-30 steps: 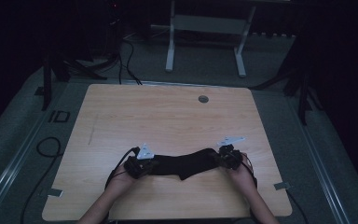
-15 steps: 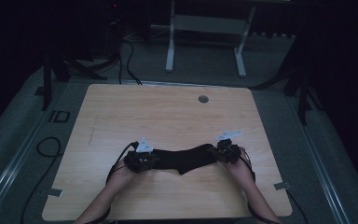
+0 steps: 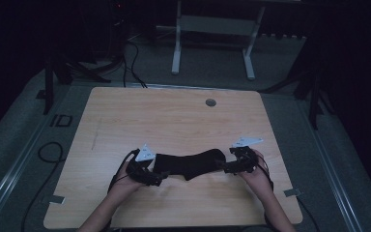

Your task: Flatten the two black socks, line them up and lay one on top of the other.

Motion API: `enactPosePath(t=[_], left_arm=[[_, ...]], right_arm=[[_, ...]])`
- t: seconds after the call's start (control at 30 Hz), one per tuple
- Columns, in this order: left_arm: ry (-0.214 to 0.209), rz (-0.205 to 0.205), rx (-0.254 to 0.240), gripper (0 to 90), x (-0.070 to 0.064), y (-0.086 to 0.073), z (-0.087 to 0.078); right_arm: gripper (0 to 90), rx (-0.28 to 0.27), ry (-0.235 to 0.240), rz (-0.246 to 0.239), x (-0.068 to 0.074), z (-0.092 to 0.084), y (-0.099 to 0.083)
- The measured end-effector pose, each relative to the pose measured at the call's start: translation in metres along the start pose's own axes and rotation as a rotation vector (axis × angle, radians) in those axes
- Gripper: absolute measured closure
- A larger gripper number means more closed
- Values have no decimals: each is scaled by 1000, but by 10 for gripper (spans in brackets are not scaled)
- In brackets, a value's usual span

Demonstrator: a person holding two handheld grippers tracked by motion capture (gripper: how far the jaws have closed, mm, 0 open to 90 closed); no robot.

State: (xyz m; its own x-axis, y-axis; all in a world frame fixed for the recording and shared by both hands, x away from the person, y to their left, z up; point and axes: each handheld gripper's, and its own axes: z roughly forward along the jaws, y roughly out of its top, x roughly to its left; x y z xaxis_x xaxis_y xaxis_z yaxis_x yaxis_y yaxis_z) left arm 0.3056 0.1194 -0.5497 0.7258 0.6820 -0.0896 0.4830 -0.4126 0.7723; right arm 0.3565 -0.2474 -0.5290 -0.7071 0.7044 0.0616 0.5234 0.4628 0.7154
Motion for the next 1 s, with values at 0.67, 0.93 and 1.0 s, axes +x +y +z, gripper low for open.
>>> enactPosePath(t=[0.67,0.93,1.0], left_arm=[[85,-30,-79,37,14,-37,-34],[99,-43,-69,36,13,-55,-51],[108,-45,-72,36,13,-58,-55]], right_arm=[[107,-79,-101,-22,-8,-24,-50],[107,-62,-129,-1,-10,-42,-73],[107,-58,-142,-2,-9,-46,-78]])
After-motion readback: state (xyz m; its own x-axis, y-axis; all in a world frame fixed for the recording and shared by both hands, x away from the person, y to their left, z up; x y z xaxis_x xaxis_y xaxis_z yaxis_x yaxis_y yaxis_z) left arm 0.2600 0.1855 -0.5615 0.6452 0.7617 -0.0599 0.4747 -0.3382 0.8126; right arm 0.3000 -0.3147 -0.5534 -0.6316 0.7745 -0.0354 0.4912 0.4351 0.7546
